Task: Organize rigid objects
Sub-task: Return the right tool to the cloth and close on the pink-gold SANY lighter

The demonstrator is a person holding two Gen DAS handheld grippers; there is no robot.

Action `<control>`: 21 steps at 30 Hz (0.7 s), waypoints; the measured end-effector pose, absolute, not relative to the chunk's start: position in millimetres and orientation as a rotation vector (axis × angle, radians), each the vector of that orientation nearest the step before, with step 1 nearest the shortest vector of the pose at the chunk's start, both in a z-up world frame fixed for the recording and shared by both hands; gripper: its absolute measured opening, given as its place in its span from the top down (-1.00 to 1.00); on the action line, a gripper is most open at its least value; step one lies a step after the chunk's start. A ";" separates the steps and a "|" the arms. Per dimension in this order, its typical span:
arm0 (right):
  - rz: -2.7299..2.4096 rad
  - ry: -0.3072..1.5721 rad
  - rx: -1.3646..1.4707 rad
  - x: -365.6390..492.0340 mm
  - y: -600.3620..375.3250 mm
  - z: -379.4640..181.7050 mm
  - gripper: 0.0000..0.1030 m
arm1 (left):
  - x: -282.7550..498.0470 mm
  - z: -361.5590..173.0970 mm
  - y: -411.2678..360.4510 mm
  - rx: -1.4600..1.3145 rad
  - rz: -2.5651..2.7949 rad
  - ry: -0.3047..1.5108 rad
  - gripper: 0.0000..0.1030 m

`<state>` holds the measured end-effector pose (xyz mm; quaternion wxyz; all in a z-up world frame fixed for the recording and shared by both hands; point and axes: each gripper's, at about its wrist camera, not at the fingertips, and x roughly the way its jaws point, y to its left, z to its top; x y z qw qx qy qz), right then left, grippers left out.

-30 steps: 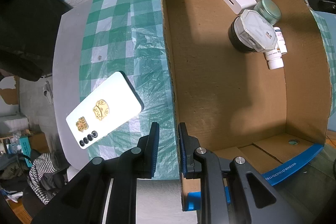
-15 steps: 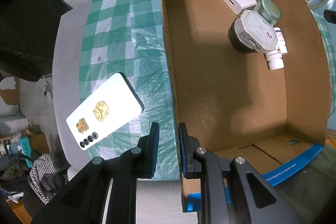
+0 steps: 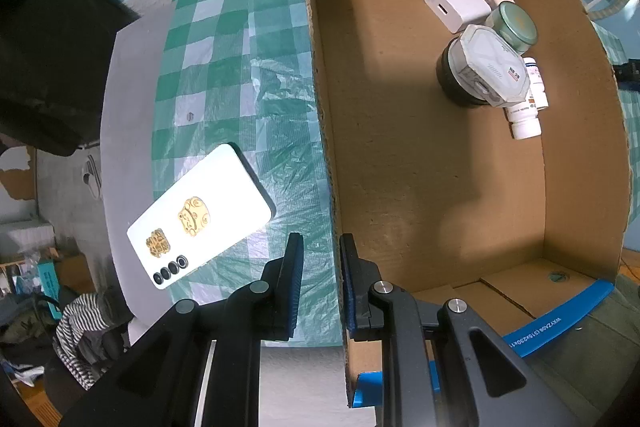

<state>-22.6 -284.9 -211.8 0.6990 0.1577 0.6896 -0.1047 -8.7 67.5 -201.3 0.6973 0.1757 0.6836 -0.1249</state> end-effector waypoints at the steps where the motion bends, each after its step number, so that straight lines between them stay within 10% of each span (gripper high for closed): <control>1: -0.258 1.543 0.395 -24.8 -292.4 -218.2 -0.16 | -8.6 -201.5 67.6 0.390 -0.278 1.525 0.65; 21: -0.450 1.566 0.676 -34.8 -327.3 -264.0 -0.10 | -5.4 -202.6 70.7 0.380 -0.271 1.533 0.64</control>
